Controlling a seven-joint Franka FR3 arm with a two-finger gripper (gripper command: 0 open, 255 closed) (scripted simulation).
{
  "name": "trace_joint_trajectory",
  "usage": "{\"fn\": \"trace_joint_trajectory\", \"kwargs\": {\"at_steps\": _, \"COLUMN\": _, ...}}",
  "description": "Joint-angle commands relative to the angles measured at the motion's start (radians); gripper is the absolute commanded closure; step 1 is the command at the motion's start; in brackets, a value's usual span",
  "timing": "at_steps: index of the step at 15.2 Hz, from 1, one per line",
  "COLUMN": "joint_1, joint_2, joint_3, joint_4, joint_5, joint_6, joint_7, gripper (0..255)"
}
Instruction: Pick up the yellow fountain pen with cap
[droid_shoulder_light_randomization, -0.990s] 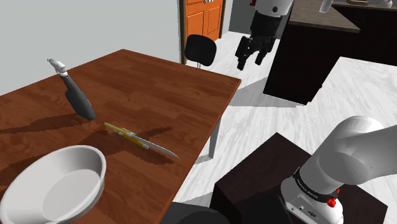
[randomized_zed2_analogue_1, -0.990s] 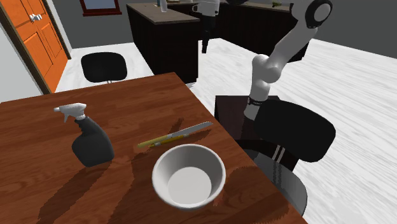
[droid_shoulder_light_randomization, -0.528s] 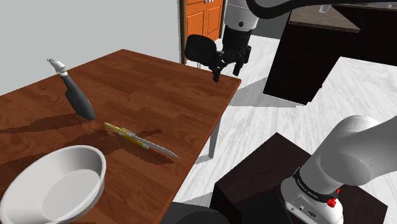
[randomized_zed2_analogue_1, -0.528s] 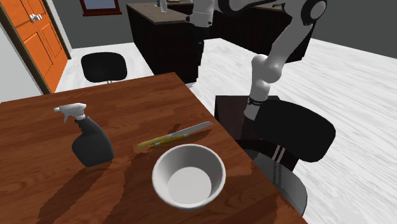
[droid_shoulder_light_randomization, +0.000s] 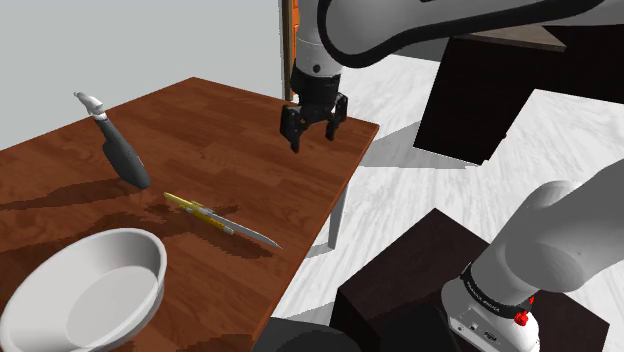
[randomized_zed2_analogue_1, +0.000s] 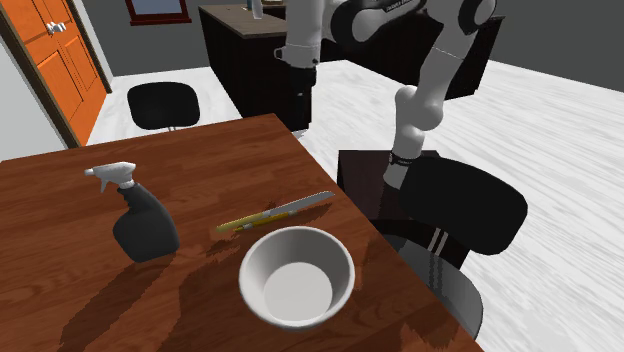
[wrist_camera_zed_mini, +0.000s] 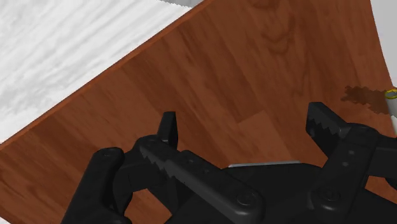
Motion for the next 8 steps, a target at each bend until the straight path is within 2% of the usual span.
{"fn": "trace_joint_trajectory", "kwargs": {"at_steps": 1, "joint_1": 0.008, "joint_2": 0.061, "joint_3": 0.038, "joint_4": 0.037, "joint_5": -0.011, "joint_6": 0.017, "joint_7": 0.053, "gripper": 0}}
{"fn": "trace_joint_trajectory", "kwargs": {"at_steps": 8, "joint_1": 0.041, "joint_2": 0.317, "joint_3": 0.143, "joint_4": 0.208, "joint_5": -0.109, "joint_6": 0.059, "joint_7": 0.236, "gripper": 0}}
